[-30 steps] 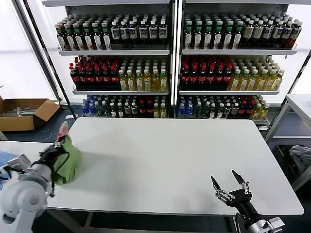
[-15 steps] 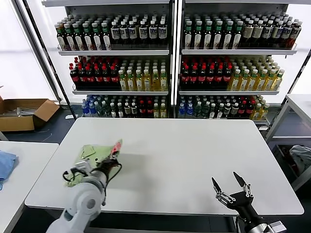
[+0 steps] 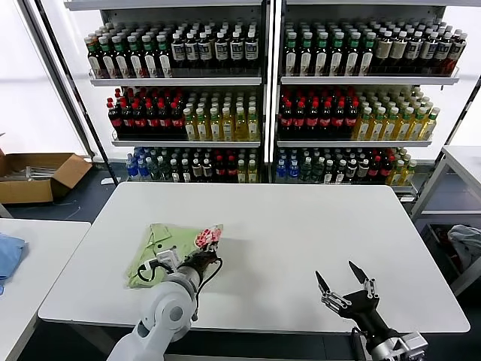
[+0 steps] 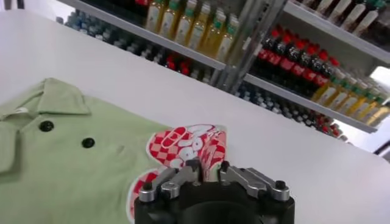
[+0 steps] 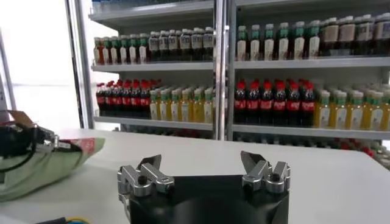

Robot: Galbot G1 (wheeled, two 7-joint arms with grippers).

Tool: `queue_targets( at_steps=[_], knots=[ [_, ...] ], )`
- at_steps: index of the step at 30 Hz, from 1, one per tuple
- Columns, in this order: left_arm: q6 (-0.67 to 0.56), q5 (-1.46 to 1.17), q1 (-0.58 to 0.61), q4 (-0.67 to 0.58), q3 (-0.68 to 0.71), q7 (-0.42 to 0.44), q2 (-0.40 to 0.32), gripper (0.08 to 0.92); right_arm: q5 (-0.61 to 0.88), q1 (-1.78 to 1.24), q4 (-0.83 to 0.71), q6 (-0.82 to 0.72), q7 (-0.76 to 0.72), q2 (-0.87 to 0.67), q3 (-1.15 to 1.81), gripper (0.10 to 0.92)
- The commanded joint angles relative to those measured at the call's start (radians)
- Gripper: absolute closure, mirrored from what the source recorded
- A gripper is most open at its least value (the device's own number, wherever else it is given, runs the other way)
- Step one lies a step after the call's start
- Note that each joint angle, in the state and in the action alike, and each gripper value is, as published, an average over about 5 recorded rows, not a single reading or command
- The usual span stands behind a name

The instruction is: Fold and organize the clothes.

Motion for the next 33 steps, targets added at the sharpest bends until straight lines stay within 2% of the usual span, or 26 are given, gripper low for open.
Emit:
queue_targets(
  at_steps=[1,10,18,28,33],
  knots=[
    [-0.046,-0.057,0.024,-0.048,-0.043,0.173,0.027,0.699,0.242,0.294,-0.096,-0.197,0.220,-0.113,-0.287,0.203],
    [-0.089,0.077,0.102,-0.108,-0.281,0.298,0.166,0.430,0.318,0.638,-0.383,-0.262,0.325,-0.057,-0.648,0.203],
    [-0.092,0.115,0.171,-0.148,-0.376,0.308,0.166,0.206,0.324,0.851,-0.619,-0.322,0.293,0.053,-0.855,0.203],
    [-0.088,0.118,0.176,-0.161,-0.392,0.312,0.146,0.177,0.361,0.899,-0.668,-0.395,0.291,0.057,-0.898,0.215],
    [-0.088,0.111,0.174,-0.158,-0.395,0.313,0.149,0.177,0.352,0.889,-0.634,-0.378,0.273,0.046,-0.885,0.333]
  ],
)
